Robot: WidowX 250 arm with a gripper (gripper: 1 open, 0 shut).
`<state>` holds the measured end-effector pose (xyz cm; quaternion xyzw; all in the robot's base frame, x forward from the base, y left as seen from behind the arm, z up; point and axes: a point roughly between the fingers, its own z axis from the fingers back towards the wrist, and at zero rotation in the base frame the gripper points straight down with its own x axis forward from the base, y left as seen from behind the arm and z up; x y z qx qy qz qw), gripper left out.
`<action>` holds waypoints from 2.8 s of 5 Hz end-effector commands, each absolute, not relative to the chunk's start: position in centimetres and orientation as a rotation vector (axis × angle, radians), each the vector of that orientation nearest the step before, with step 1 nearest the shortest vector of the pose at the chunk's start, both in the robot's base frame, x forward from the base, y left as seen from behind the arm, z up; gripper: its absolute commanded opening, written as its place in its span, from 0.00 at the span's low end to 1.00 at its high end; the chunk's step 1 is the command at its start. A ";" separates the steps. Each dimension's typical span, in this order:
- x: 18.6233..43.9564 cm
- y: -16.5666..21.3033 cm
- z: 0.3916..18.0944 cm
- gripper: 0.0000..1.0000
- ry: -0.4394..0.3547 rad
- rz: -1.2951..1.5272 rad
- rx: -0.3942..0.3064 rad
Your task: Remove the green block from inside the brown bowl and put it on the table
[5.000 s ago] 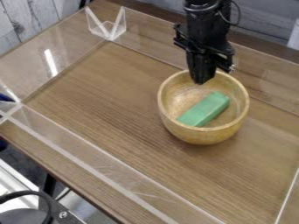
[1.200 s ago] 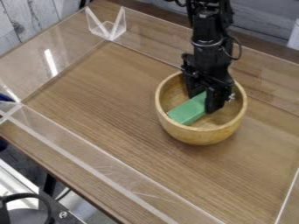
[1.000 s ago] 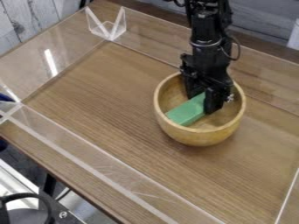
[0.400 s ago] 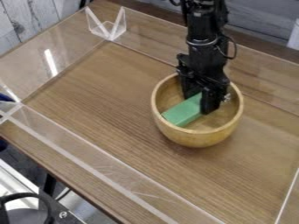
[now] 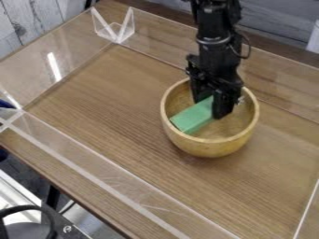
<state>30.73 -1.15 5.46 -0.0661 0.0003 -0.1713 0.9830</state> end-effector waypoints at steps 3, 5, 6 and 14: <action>32.4 0.9 11.3 0.00 -0.131 -0.291 -0.091; 32.7 2.4 12.4 0.00 -0.152 -0.247 -0.082; 32.8 2.6 12.0 0.00 -0.152 -0.240 -0.082; 34.4 3.9 9.1 0.00 -0.140 -0.186 -0.080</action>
